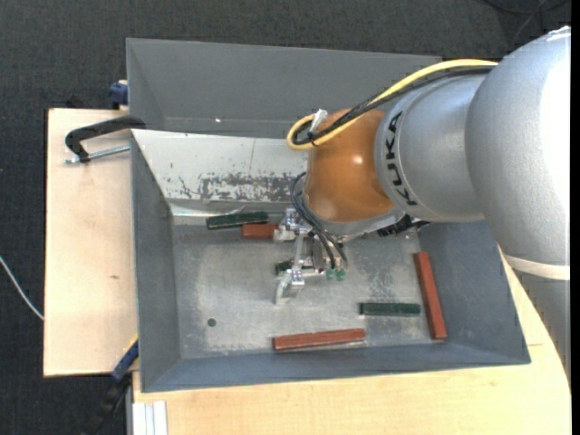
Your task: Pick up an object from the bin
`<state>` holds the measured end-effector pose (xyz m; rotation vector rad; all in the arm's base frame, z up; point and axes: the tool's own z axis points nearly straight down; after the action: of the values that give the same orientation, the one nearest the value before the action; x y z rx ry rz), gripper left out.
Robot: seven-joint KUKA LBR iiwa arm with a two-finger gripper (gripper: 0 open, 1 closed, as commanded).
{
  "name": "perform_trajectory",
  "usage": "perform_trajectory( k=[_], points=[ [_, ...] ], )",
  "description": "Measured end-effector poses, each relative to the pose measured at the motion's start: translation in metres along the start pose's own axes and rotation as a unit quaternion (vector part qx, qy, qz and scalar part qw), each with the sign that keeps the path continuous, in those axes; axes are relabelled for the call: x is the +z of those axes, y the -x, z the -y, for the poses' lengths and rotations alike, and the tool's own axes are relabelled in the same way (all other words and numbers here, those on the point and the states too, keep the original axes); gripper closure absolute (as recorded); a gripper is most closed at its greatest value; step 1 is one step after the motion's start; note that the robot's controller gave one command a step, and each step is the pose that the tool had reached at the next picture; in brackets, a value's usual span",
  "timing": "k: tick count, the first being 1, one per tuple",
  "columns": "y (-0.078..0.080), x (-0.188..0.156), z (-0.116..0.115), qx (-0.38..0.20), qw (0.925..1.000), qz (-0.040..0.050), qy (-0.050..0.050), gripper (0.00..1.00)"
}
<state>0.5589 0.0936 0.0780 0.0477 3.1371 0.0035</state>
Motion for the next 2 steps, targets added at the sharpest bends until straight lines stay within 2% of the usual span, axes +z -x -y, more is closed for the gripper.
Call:
perform_trajectory(
  k=[1,2],
  points=[
    [-0.0024,0.0007,0.0614,-0.058,0.9983,-0.0057,0.002,1.0],
    [-0.0022,0.0006,0.0615,-0.058,0.9983,-0.0053,0.002,1.0]
  ],
)
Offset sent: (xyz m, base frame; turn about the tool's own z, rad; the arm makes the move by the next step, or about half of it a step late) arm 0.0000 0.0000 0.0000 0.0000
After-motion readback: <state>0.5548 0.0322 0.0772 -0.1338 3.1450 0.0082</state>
